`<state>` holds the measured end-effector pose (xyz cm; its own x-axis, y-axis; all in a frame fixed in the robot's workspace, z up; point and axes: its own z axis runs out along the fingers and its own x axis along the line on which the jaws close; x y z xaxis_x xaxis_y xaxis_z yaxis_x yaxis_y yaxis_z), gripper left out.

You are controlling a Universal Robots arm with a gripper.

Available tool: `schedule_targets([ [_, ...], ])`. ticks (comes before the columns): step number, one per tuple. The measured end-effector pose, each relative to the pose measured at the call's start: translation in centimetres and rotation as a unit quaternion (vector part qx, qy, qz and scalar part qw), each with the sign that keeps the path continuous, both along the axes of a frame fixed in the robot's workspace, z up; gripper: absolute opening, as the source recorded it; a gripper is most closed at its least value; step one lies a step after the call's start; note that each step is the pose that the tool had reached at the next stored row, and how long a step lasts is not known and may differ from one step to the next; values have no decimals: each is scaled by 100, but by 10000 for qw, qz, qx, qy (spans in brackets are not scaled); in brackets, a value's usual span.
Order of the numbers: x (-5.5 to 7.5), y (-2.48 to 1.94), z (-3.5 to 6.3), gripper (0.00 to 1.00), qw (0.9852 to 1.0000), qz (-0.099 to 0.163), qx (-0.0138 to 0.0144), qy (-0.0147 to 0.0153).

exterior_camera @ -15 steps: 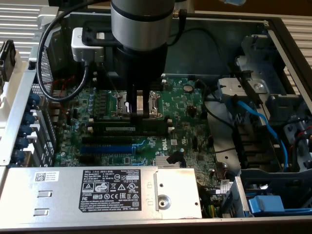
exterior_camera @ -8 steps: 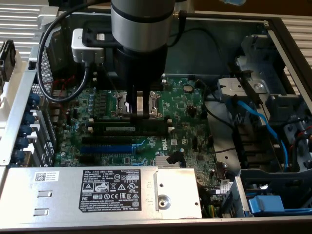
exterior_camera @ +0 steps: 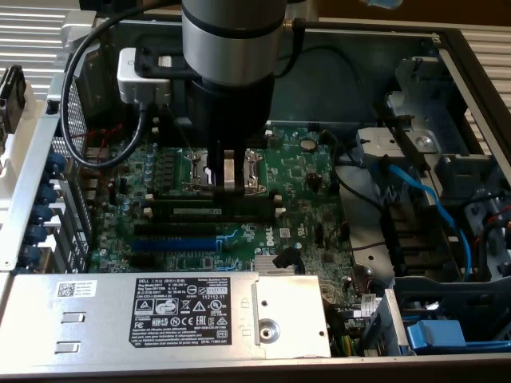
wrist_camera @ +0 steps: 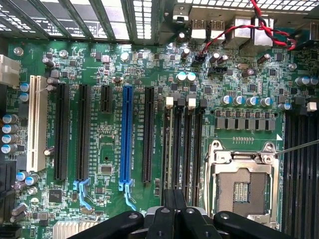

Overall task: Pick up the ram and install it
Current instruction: 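Press down the ram until it locks into place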

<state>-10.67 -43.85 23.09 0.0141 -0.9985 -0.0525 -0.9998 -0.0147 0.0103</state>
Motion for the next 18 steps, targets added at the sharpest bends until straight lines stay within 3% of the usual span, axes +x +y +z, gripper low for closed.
schedule_targets([
  [18, 0, -3, -18, 10, 10000, 0, 0, 0],
])
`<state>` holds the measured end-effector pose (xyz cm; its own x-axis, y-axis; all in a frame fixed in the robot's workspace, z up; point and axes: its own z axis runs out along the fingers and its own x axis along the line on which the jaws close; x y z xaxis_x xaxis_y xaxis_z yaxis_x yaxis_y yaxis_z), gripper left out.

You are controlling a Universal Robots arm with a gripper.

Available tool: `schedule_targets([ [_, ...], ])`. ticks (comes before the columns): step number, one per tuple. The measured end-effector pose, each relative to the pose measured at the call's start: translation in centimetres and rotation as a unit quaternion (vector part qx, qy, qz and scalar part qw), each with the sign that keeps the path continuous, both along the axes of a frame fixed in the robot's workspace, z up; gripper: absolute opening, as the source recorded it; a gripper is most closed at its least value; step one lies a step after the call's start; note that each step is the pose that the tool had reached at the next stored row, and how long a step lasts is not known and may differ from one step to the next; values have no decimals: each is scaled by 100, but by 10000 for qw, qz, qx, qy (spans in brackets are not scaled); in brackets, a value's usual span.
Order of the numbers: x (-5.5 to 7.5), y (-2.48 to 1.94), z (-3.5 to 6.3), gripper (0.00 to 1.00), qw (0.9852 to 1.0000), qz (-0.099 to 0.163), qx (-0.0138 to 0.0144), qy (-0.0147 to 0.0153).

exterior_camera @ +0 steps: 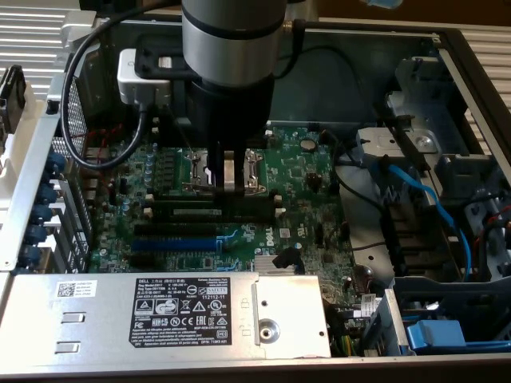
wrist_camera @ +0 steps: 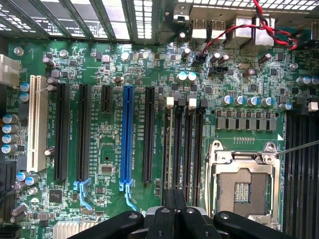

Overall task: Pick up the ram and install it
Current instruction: 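Press down the ram until it locks into place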

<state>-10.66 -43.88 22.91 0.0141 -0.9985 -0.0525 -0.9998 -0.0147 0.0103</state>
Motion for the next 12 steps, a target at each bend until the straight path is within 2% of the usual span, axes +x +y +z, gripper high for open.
schedule_targets([
  [12, -1, -1, -23, 10, 10000, 0, -1, 1],
])
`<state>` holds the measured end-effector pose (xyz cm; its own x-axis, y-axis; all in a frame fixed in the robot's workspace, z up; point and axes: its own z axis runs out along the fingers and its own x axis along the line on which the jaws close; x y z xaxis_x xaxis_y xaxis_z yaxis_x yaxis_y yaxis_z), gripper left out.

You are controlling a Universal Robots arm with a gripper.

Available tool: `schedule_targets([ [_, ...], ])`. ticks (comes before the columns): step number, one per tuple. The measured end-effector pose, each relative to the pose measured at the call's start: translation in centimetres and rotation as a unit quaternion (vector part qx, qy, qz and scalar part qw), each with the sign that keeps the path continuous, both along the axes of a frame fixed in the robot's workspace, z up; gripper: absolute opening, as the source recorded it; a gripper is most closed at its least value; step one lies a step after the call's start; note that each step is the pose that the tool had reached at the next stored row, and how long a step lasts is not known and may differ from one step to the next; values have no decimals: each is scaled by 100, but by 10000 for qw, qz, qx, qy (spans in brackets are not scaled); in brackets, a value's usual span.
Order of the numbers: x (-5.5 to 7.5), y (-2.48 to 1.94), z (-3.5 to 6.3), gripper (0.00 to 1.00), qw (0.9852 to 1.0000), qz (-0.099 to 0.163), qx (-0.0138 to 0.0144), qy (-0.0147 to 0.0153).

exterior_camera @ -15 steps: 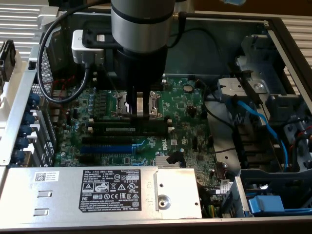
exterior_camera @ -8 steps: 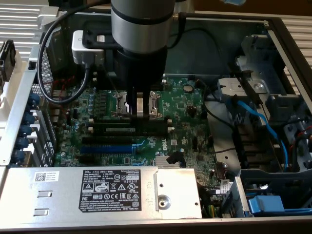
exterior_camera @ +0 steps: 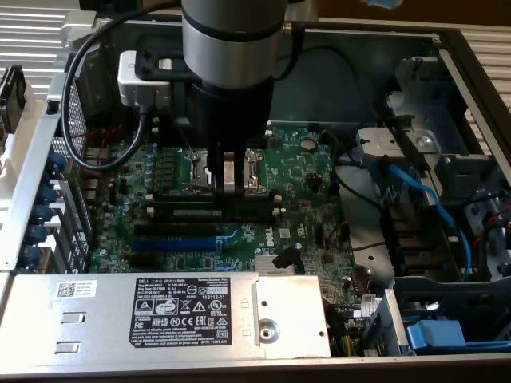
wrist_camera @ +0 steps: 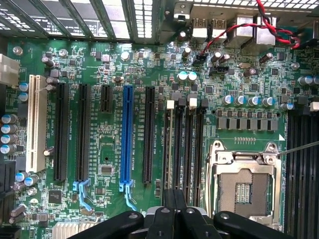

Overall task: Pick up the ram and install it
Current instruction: 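Press down the ram until it locks into place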

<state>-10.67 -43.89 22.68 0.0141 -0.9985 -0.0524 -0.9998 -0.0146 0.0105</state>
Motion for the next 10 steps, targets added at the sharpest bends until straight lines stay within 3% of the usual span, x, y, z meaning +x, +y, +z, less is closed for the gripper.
schedule_targets([
  [10, 1, 0, -4, 10, 10000, 0, 2, -2],
])
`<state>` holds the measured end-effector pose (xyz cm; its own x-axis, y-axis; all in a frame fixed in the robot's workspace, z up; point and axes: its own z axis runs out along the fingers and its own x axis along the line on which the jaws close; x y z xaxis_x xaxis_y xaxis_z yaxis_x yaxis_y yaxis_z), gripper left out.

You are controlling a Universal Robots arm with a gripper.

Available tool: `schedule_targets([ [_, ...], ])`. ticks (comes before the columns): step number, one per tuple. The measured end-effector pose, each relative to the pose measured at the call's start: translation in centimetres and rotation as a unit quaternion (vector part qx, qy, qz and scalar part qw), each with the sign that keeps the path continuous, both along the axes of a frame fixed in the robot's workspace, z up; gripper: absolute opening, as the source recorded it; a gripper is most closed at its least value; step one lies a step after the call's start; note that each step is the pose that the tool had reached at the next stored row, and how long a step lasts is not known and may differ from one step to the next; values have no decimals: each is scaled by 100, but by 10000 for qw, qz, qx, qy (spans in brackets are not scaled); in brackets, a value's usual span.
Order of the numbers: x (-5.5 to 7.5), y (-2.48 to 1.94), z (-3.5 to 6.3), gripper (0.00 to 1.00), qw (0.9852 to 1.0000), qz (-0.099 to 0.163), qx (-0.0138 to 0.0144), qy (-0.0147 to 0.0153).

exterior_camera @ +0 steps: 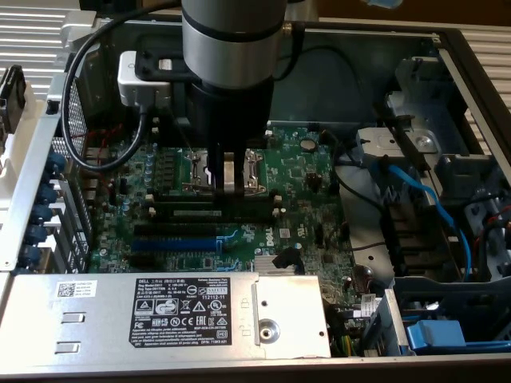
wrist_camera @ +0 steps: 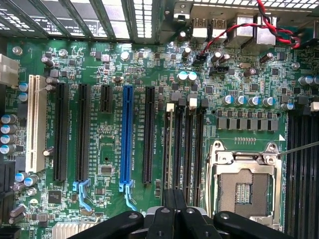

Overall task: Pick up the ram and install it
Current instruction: 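Press down the ram until it locks into place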

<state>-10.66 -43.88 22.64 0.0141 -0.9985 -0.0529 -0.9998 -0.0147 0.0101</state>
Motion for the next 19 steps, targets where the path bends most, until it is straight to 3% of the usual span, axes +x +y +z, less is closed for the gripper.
schedule_targets([
  [4, 1, 1, 39, 10, 10000, 0, 7, -6],
  [10, 0, 0, 194, 10, 10000, 0, -1, 1],
  [19, 0, 0, 207, 10, 10000, 0, -1, 0],
])
